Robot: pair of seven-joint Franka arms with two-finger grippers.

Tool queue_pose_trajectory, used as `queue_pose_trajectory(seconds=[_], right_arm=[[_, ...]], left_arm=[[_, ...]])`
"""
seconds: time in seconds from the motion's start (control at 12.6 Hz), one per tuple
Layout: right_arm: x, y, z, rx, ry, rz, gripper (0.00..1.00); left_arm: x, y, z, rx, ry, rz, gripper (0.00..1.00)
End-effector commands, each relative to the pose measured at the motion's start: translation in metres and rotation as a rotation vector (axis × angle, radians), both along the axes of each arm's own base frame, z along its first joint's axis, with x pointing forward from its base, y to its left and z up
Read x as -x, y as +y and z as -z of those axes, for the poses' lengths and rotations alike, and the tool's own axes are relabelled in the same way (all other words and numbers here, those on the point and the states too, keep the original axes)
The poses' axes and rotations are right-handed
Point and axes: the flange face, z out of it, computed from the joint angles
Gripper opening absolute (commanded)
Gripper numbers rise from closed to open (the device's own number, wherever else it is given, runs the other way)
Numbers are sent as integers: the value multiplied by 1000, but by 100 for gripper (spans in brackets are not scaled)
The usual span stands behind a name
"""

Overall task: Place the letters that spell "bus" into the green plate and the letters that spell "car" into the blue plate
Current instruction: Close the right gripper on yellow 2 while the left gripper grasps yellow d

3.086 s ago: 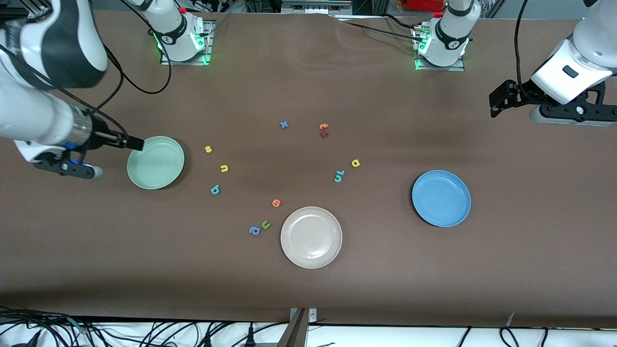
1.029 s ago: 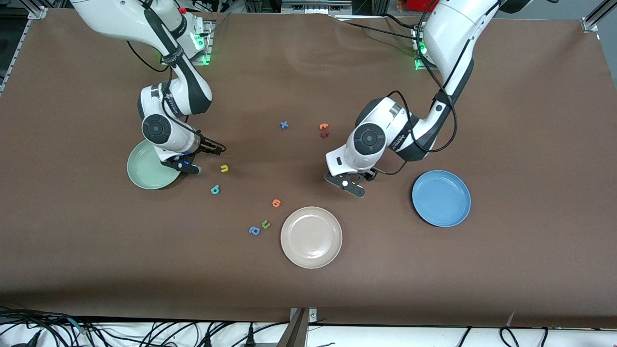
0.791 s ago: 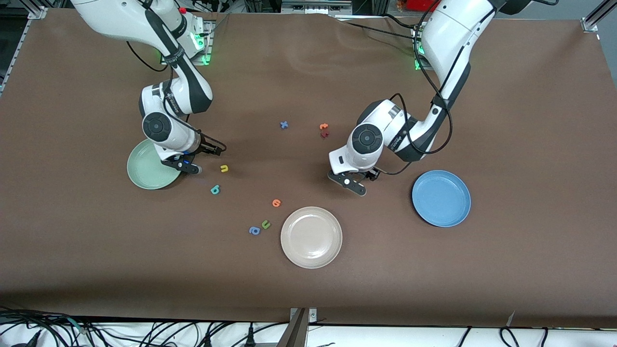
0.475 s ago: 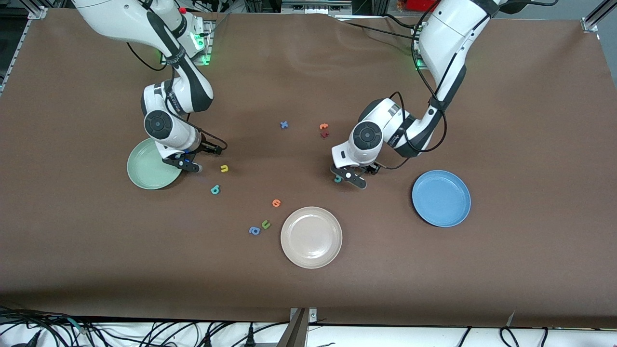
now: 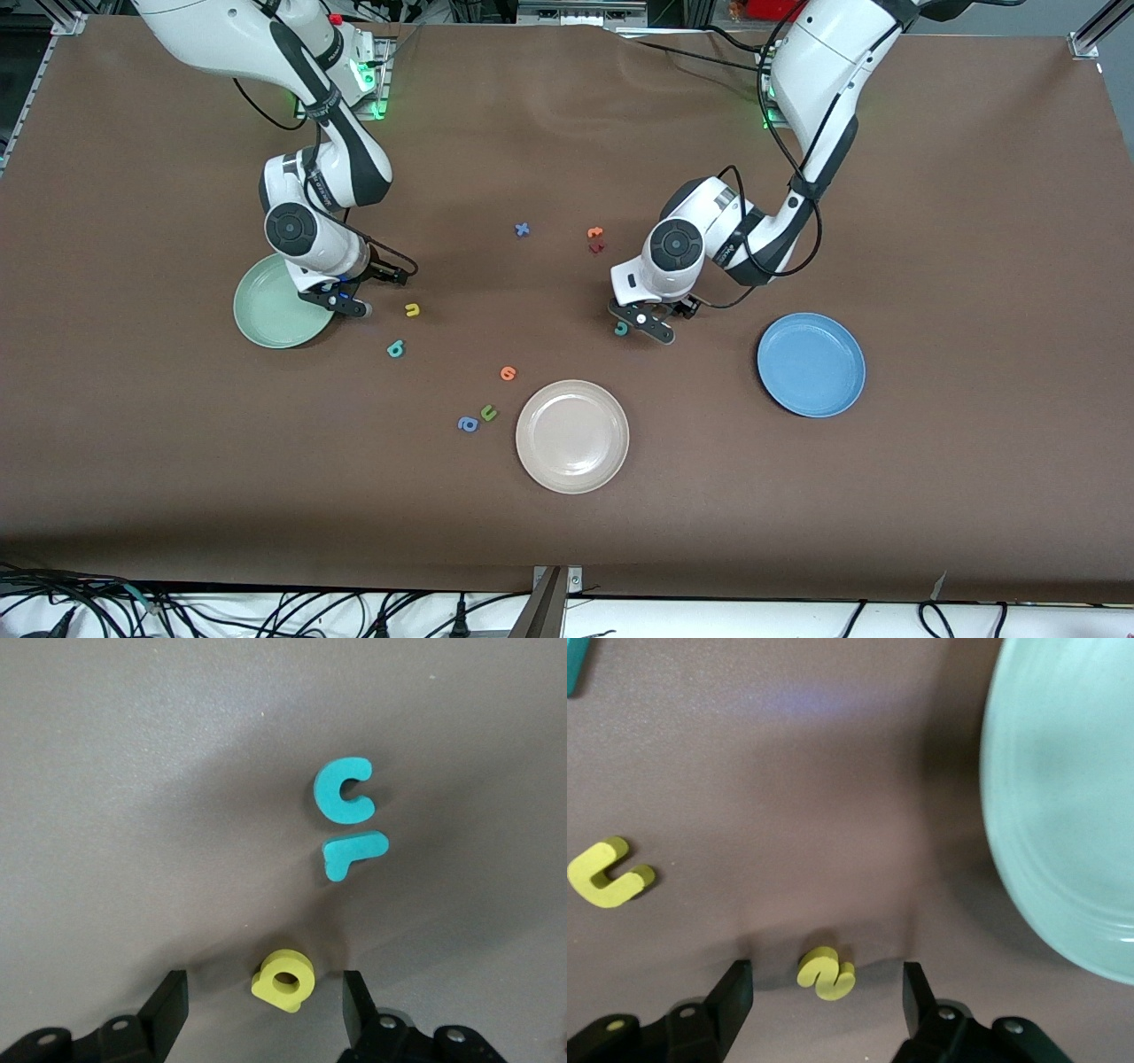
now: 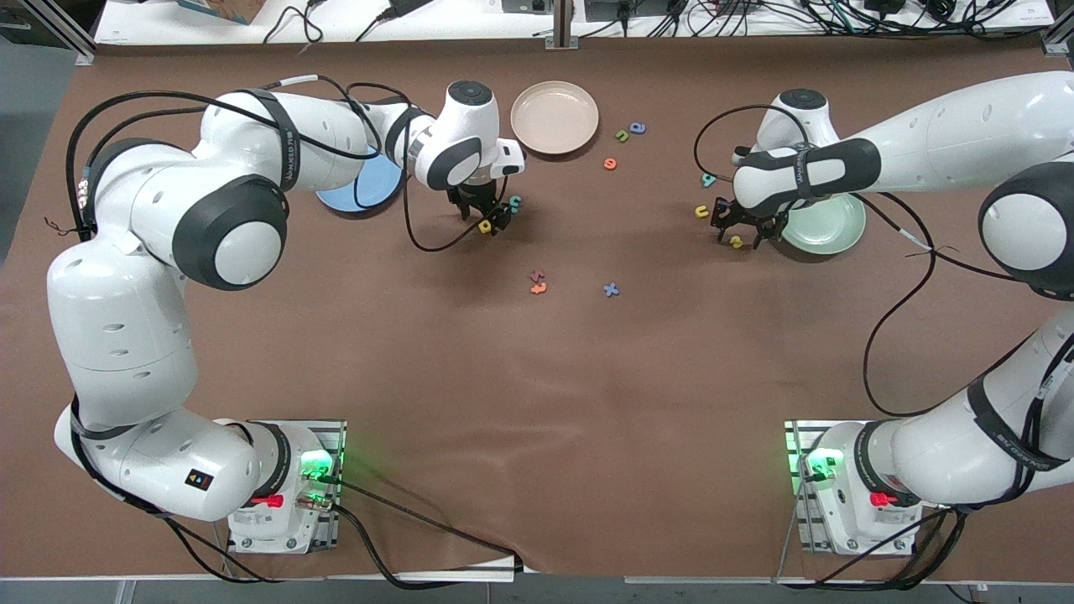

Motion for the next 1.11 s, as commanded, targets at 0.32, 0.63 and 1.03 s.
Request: queue_pose_trajectory(seconds=[0.32,0.63,1.03], right_arm=[[4,1,6,-8,-5,15,72],[6,0,13,-13,-24,17,72],[7,0,15,-14,-23,14,38]], left_arm=[[4,0,-6,-5,-39,22,74],[4,-4,-6,15,-62,29,60],[5,-4,-2,17,-58,39,12]])
